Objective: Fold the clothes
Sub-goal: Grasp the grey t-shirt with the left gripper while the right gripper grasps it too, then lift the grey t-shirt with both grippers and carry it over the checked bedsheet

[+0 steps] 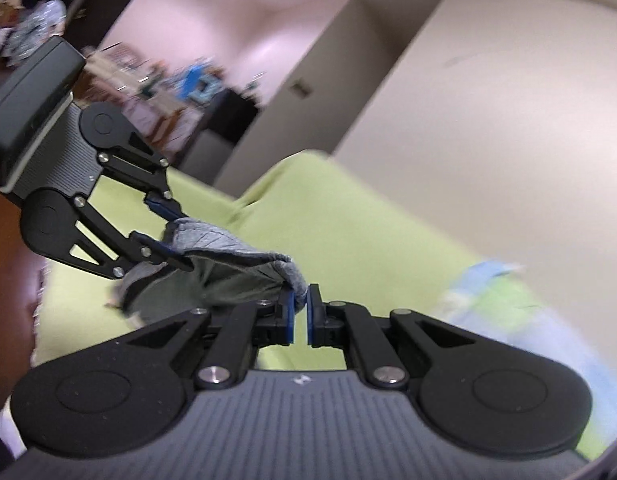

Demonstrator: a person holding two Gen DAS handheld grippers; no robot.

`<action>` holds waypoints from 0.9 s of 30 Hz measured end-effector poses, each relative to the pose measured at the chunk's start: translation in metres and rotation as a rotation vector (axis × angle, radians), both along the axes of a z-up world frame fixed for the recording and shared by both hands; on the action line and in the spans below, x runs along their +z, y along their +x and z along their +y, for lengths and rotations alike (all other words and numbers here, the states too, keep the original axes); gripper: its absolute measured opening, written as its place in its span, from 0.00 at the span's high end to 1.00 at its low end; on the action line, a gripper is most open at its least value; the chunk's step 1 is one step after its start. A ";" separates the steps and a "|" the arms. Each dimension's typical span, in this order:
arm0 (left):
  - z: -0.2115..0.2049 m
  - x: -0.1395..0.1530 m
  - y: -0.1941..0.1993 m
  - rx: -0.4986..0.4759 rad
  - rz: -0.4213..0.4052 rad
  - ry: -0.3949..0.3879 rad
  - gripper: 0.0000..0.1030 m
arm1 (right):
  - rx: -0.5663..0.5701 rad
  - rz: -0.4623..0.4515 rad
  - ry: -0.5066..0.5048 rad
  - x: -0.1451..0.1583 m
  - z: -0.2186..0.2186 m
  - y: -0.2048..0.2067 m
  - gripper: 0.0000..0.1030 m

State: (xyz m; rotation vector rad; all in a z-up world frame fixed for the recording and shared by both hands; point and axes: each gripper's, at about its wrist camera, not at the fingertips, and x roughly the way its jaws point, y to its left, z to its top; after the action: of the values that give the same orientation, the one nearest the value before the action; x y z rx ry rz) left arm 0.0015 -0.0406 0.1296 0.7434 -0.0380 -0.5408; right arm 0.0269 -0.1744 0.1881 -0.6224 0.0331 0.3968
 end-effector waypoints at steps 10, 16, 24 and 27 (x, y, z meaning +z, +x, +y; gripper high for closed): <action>-0.109 0.072 -0.087 -0.402 0.127 -0.129 0.69 | -0.253 -0.170 0.022 0.087 -0.110 -0.150 0.97; -0.189 0.017 -0.078 -0.481 0.301 -0.078 0.62 | -0.417 -0.085 0.045 0.064 -0.171 -0.176 0.97; -0.234 -0.099 -0.052 -0.457 0.464 0.110 0.54 | -0.625 0.231 0.063 -0.051 -0.238 -0.128 0.97; -0.224 -0.122 -0.060 -0.523 0.485 0.137 0.52 | -0.675 0.309 0.103 -0.081 -0.265 -0.108 0.97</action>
State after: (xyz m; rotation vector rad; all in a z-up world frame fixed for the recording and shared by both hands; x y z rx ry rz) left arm -0.0583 -0.2647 0.0076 0.7179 0.2647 -1.2223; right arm -0.0810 -0.4394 0.1075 -0.4111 0.5015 -0.1635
